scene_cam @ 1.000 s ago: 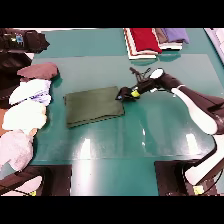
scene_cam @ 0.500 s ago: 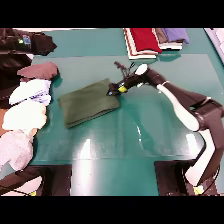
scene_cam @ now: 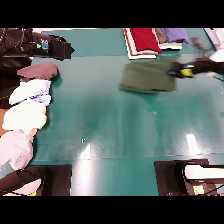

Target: Fold the shirts.

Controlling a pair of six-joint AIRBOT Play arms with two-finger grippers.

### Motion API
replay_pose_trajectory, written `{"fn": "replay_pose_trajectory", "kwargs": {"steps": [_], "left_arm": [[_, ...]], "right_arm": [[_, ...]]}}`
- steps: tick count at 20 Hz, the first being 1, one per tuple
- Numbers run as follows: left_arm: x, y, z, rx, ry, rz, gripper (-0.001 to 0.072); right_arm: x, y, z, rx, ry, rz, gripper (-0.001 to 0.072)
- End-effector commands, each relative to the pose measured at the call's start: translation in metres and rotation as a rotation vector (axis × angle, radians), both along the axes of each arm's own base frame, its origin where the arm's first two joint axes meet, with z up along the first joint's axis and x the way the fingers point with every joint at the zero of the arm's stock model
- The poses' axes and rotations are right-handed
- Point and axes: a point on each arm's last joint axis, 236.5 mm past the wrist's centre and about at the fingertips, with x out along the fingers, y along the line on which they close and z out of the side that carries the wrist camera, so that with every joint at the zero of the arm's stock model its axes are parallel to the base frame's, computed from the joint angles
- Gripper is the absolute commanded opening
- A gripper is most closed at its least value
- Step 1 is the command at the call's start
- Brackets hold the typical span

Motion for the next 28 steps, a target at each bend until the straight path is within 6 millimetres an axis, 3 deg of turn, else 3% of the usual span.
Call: {"fn": "replay_pose_trajectory", "kwargs": {"steps": [1,3,6,9,12,15,17,18,20,21,23,25,27,28], "left_arm": [[-0.001,-0.005,0.002,-0.027,0.009,0.005,0.0028],[-0.001,-0.005,0.002,-0.028,0.009,0.004,0.0028],[-0.001,-0.005,0.002,-0.029,0.006,0.005,0.0028],[-0.001,-0.005,0.002,-0.028,0.005,0.004,0.0028],[-0.001,-0.005,0.002,-0.025,0.005,0.003,0.0029],[-0.001,-0.005,0.002,-0.024,0.004,0.002,0.0029],[-0.002,-0.005,0.001,-0.009,0.003,-0.009,0.0029],[-0.003,-0.005,-0.001,0.0,0.006,-0.015,0.0029],[-0.005,-0.004,-0.004,0.009,0.017,-0.018,0.0029],[-0.005,-0.004,-0.004,0.01,0.019,-0.019,0.0029],[-0.005,-0.004,-0.004,0.009,0.017,-0.018,0.0029],[-0.005,-0.004,-0.004,0.008,0.017,-0.018,0.0029],[-0.005,-0.004,-0.004,0.007,0.016,-0.018,0.0029],[-0.005,-0.004,-0.004,0.007,0.016,-0.018,0.003]], "right_arm": [[-0.064,-0.135,0.017,-0.059,-0.027,-0.342,0.0018],[-0.106,-0.188,0.02,-0.072,-0.044,-0.521,0.0018],[-0.166,-0.224,0.006,-0.062,-0.014,-0.702,0.0018],[-0.202,-0.223,-0.015,-0.028,0.022,-0.802,0.0017],[-0.22,-0.199,-0.044,-0.062,0.111,-0.752,0.0018],[-0.223,-0.17,-0.063,-0.11,0.21,-0.637,0.002],[-0.221,-0.157,-0.065,-0.157,0.253,-0.556,0.0024],[-0.22,-0.154,-0.064,-0.187,0.267,-0.518,0.0121],[-0.223,-0.16,-0.055,-0.279,0.293,-0.465,0.0508],[-0.226,-0.169,-0.047,-0.336,0.304,-0.454,0.0579],[-0.23,-0.189,-0.021,-0.414,0.302,-0.466,0.0579],[-0.217,-0.195,0.014,-0.409,0.23,-0.501,0.0578],[-0.181,-0.169,0.046,-0.308,0.099,-0.469,0.0578],[-0.159,-0.144,0.06,-0.237,0.028,-0.425,0.0577]]}}
